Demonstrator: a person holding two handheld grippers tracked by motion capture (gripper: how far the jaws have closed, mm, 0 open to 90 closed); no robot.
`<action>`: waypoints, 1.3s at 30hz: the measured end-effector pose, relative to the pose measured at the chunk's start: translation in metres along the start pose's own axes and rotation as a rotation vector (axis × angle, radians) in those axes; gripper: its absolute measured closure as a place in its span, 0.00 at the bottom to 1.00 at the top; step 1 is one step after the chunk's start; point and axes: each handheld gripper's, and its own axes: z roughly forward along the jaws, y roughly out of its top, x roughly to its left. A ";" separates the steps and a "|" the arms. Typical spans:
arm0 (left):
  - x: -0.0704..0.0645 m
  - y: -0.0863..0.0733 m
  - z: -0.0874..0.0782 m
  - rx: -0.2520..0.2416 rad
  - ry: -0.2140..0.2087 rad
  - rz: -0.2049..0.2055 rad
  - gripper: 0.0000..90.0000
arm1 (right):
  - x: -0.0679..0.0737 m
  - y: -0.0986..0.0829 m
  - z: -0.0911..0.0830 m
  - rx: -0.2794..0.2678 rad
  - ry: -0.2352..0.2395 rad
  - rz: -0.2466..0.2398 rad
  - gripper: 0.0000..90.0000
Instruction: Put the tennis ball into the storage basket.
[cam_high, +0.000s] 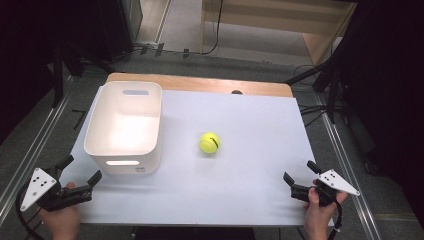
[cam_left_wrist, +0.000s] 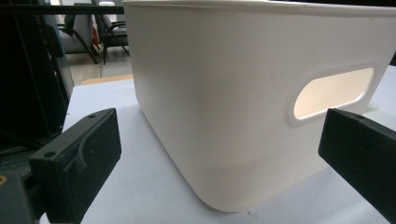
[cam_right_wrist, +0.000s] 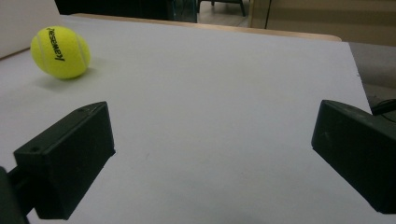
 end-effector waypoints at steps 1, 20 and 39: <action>0.000 0.000 0.000 0.001 0.001 0.000 0.00 | 0.000 0.000 0.000 0.000 0.000 0.000 0.00; 0.001 0.000 0.000 0.000 -0.010 -0.010 0.00 | 0.002 0.002 0.001 0.022 0.004 -0.009 0.00; -0.001 0.000 0.002 0.013 -0.007 -0.005 0.00 | 0.006 0.014 0.006 0.101 0.051 -0.034 0.00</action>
